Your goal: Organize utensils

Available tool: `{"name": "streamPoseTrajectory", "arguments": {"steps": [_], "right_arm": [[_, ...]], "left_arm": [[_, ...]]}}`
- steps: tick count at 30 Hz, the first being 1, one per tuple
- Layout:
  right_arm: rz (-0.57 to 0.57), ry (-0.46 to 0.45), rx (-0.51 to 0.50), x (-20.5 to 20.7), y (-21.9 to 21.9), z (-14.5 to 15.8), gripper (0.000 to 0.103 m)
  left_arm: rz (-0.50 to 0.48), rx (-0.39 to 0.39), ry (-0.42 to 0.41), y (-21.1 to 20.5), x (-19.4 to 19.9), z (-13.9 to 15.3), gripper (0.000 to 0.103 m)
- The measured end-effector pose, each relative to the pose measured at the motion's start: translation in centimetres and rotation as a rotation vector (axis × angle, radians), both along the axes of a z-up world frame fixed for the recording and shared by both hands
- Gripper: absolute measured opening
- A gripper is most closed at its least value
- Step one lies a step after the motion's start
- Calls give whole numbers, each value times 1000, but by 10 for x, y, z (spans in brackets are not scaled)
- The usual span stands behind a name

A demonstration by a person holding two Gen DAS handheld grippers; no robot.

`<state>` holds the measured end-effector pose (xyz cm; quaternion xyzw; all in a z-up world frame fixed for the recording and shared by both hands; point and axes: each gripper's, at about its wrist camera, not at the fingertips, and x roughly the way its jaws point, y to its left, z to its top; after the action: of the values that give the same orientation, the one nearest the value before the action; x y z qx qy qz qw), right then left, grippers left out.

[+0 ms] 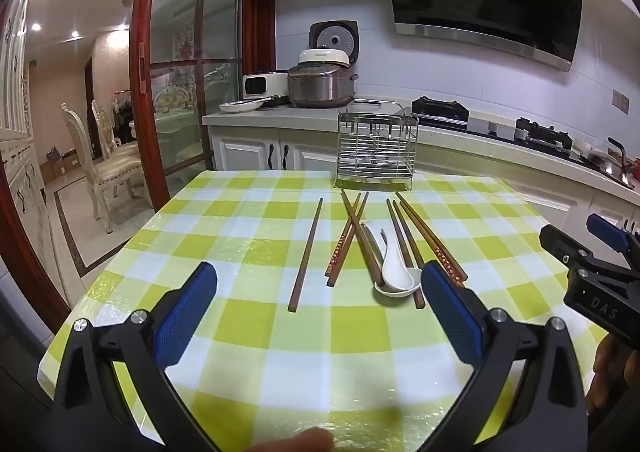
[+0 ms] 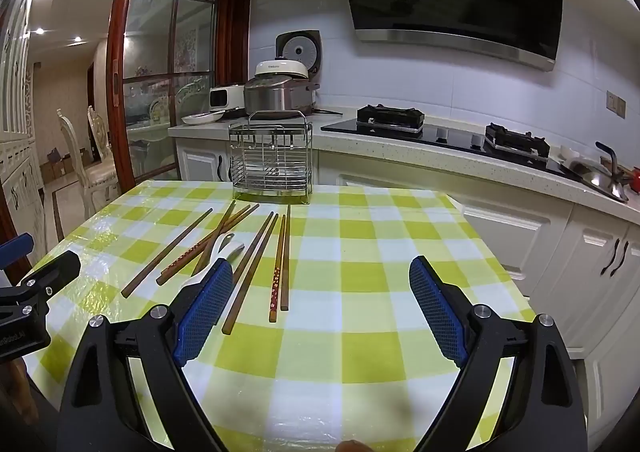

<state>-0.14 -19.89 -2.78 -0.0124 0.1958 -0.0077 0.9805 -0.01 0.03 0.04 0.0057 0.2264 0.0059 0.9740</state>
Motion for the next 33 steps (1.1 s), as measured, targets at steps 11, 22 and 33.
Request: {"name": "streamPoseTrajectory", "arguments": {"steps": [11,22,33], "right_arm": [[0,-3,2,-1,0,1,84],[0,-4,3,-1,-1,1,84],[0,-5,2,-1,-1,1,84]], "left_arm": [[-6,2,0,-3,-2,0,99],[-6,1,-1,-5,-1,3,99],[-8,0,-3,-5,-1,3,99]]}}
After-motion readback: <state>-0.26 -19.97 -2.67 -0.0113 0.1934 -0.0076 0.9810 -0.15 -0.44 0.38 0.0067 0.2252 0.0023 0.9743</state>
